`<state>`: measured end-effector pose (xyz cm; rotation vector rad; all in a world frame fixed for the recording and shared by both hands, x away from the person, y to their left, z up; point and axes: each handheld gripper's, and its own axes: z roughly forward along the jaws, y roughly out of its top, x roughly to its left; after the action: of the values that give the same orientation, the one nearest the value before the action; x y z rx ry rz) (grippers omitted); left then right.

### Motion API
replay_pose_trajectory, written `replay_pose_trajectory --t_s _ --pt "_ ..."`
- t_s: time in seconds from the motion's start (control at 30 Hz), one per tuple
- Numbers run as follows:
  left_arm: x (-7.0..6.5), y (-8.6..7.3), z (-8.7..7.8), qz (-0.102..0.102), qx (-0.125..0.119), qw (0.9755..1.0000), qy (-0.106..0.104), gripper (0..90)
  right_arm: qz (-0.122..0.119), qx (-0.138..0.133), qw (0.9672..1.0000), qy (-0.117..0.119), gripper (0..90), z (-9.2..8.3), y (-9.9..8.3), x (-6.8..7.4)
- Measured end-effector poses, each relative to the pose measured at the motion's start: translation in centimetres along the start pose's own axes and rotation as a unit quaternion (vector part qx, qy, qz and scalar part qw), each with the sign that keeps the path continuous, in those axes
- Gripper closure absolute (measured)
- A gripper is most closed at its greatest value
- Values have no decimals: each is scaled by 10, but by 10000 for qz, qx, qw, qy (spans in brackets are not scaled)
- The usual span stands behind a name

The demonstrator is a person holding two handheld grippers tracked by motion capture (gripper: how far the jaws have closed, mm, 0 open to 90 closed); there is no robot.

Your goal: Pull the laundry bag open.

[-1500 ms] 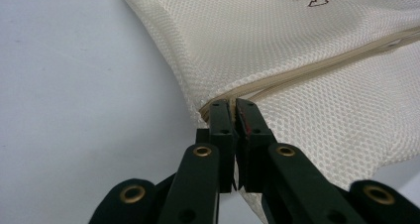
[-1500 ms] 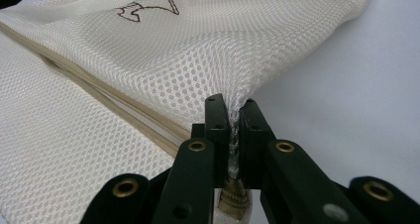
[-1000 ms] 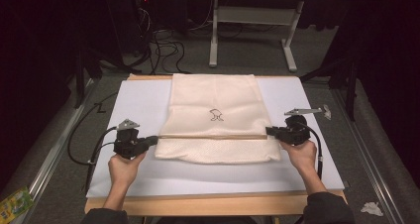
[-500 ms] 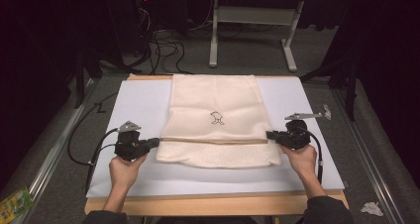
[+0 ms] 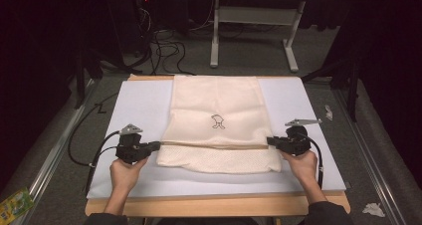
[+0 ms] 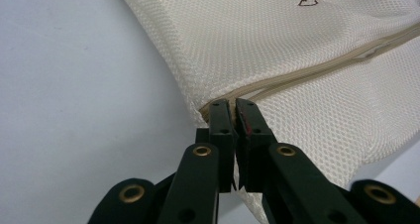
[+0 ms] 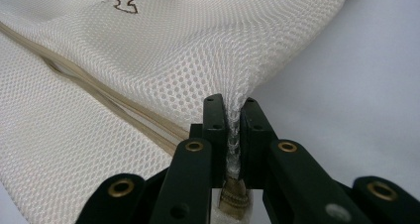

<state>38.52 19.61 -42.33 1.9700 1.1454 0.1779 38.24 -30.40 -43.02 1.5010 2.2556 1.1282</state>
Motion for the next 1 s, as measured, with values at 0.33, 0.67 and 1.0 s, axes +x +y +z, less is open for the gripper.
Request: replay_pose_trajectory --t_s 0.33,0.67,1.0 --pt "0 -2 4 73 117 9999 72 870 -15 11 10000 -30 840 4 -5 1" --pt "-3 -5 14 246 359 9988 225 868 -97 120 9998 -148 804 10 -9 2" --pt "-4 -6 14 313 383 9985 238 860 -164 189 9994 -258 731 13 -10 3"
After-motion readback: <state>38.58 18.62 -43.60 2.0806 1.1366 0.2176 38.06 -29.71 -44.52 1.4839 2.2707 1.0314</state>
